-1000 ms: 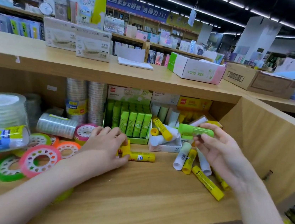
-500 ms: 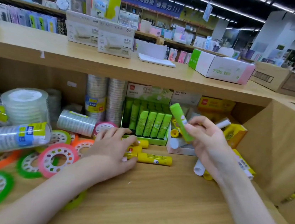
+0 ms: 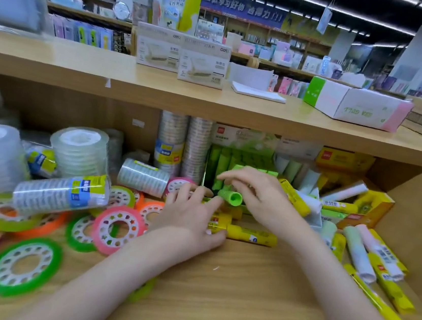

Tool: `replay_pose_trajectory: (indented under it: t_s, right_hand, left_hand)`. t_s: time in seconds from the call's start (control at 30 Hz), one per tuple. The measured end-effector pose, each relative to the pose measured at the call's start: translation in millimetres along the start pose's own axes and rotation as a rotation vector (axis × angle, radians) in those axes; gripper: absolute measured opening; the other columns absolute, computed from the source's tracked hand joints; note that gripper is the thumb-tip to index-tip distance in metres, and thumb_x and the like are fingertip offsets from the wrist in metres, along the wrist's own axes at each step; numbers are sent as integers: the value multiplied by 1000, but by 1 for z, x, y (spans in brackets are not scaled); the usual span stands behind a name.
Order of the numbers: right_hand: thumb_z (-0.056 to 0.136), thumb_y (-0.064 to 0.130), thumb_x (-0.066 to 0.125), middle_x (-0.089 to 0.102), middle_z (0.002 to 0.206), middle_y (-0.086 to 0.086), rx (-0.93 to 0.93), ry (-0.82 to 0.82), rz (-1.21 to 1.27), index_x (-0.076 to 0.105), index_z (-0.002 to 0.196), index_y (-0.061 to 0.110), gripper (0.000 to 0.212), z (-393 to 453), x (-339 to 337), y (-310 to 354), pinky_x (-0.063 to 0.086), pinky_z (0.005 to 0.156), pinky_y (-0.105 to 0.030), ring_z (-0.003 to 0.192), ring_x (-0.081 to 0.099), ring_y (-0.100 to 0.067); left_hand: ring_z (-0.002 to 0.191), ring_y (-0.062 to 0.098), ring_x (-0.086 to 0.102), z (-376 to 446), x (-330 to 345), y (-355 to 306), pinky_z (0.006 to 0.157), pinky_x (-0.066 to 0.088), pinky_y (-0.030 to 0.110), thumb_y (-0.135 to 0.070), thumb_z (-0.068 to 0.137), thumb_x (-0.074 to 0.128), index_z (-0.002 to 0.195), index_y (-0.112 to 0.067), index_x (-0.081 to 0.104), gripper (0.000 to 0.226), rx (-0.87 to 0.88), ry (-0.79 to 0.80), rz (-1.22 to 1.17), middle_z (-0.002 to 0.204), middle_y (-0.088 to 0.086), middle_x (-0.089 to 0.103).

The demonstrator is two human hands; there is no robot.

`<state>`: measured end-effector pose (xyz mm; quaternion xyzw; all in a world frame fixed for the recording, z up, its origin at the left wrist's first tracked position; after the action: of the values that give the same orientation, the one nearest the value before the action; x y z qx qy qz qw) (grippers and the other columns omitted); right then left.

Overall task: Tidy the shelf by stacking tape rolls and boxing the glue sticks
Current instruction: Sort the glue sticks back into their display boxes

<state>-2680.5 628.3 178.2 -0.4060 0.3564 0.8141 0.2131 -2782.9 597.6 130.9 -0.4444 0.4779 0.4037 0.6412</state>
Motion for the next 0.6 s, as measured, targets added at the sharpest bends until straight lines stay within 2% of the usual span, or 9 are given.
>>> replay_pose_trajectory:
  t_s: [0.1, 0.17, 0.2, 0.27, 0.3, 0.37, 0.47, 0.53, 0.6]
  right_hand:
    - [95, 29, 47, 64, 92, -4, 178, 110, 194, 69, 88, 18, 26, -3, -6, -13, 43, 70, -20, 79, 57, -11]
    - [92, 32, 51, 63, 89, -14, 282, 143, 330, 67, 77, 15, 27, -9, -8, -20, 39, 51, -9, 70, 56, -10]
    - [88, 31, 58, 61, 86, -15, 309, 146, 329, 65, 72, 16, 23, -13, -9, -22, 38, 47, -9, 65, 53, -8]
    - [77, 26, 73, 62, 84, -4, 297, 159, 128, 60, 66, 26, 16, -14, -9, -27, 48, 62, -21, 72, 56, -10]
    - [74, 22, 75, 59, 81, 4, 278, 196, -24, 55, 66, 30, 23, -14, -7, -29, 46, 70, -24, 78, 54, -11]
    - [75, 18, 71, 48, 76, 12, 233, 243, -219, 43, 69, 32, 33, -12, 1, -27, 37, 67, -24, 80, 46, -13]
    - [81, 20, 65, 52, 87, 4, 194, 176, -291, 43, 88, 29, 25, -12, -3, -22, 36, 71, -27, 81, 42, -14]
    - [82, 18, 66, 53, 86, 3, 133, 62, -198, 45, 108, 27, 35, -10, -13, -12, 39, 69, -25, 74, 47, -13]
    - [80, 15, 69, 56, 81, 5, 66, -76, -60, 45, 118, 26, 46, -6, -25, 0, 47, 67, -26, 68, 55, -10]
  left_hand:
    - [130, 22, 20, 0, -1, 1, 106, 18, 36, -55, 86, 44, 137, -33, 29, 57, 7, -31, -12, 141, -7, 30]
    - [130, 20, 20, 0, -2, 1, 106, 18, 35, -54, 86, 45, 139, -36, 24, 60, 17, -45, -25, 140, -8, 31]
    - [130, 20, 20, 1, -2, 1, 106, 17, 34, -54, 86, 45, 139, -37, 23, 60, 19, -48, -29, 140, -9, 31]
    - [130, 20, 18, 1, -1, 1, 107, 17, 34, -55, 86, 45, 138, -37, 26, 58, 14, -52, -30, 140, -10, 30]
    - [130, 20, 17, 1, -1, 2, 107, 17, 34, -56, 86, 44, 137, -37, 28, 57, 4, -55, -33, 141, -10, 29]
    - [130, 21, 16, 1, 0, 3, 108, 18, 33, -57, 85, 45, 136, -37, 31, 57, -19, -66, -34, 142, -10, 26]
    - [130, 22, 16, -1, -1, 4, 107, 20, 33, -60, 83, 46, 133, -35, 34, 58, -54, -98, -17, 142, -9, 22]
    - [129, 22, 18, -1, -2, 5, 106, 21, 33, -61, 81, 47, 130, -30, 33, 60, -78, -117, -11, 140, -6, 23]
    - [129, 22, 20, -1, -2, 6, 105, 21, 32, -62, 80, 48, 129, -26, 32, 62, -105, -128, -8, 138, -3, 25]
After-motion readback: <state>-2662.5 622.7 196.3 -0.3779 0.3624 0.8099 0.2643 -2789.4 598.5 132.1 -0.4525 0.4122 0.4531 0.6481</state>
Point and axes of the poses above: each hand's wrist, its own z-axis towards the middle knuckle, its own x-axis out of the palm, y = z × x, the point moved 6 cm from there along z, towards the middle knuckle
